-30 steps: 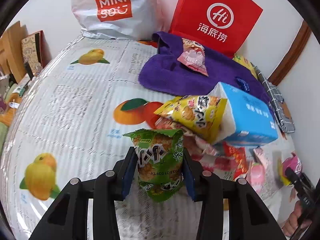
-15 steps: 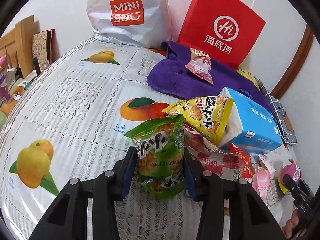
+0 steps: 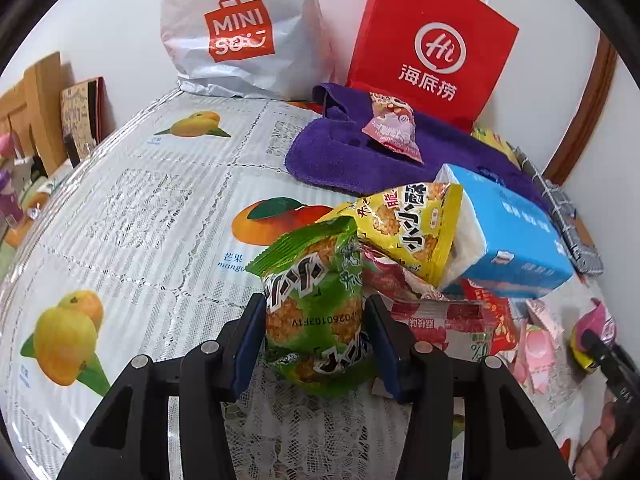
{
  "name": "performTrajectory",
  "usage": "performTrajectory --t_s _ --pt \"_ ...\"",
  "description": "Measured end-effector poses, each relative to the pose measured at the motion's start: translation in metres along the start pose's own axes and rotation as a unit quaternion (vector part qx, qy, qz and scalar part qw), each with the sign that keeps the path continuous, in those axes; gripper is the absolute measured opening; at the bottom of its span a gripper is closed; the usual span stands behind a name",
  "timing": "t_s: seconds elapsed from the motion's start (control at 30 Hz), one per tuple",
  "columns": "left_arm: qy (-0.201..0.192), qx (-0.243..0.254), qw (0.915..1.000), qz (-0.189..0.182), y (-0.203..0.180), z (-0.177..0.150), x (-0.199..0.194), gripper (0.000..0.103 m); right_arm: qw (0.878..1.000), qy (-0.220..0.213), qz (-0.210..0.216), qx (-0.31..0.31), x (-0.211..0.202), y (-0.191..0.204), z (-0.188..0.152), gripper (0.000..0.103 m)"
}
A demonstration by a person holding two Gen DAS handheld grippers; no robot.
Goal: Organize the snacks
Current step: 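Lift both held bags and carry them toward the purple towel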
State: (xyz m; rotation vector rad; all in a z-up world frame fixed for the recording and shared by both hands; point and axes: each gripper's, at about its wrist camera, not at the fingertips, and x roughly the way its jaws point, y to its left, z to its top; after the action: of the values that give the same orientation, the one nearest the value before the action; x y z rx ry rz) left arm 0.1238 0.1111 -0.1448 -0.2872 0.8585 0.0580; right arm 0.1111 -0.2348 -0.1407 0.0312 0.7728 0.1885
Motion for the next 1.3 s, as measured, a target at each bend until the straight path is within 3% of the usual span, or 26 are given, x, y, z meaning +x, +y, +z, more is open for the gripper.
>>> performTrajectory --t_s 0.2,0.4,0.57,0.8,0.9,1.03,1.13,1.3 --pt "-0.010 -0.044 0.9986 -0.028 0.013 0.000 -0.002 0.044 1.000 0.002 0.001 0.001 0.001 0.000 0.000 0.070" --pt "-0.007 -0.028 0.9994 -0.018 0.007 0.000 -0.002 0.040 1.000 -0.005 0.003 0.003 -0.002 0.000 -0.001 0.070" --pt "-0.017 -0.032 0.9985 -0.041 0.012 -0.001 -0.008 0.038 0.999 -0.016 0.026 0.019 -0.007 -0.007 -0.002 0.069" --pt "-0.012 -0.037 0.9984 -0.040 0.017 0.000 -0.019 0.038 0.999 -0.031 0.021 0.014 -0.015 -0.003 0.000 0.069" --pt "-0.021 -0.037 0.9973 -0.060 0.016 0.006 -0.033 0.038 0.999 -0.029 0.027 0.015 -0.020 0.000 0.007 0.069" --pt "-0.054 -0.010 0.9959 -0.072 0.000 0.024 -0.059 0.038 0.998 -0.049 0.037 0.003 -0.031 0.009 0.031 0.069" --pt "-0.054 -0.005 0.9946 -0.088 -0.014 0.046 -0.066 0.038 0.996 -0.072 0.045 -0.014 -0.037 0.021 0.061 0.069" --pt "-0.066 0.010 0.9946 -0.080 -0.037 0.081 -0.069 0.038 0.993 -0.097 0.055 -0.032 -0.035 0.034 0.106 0.069"
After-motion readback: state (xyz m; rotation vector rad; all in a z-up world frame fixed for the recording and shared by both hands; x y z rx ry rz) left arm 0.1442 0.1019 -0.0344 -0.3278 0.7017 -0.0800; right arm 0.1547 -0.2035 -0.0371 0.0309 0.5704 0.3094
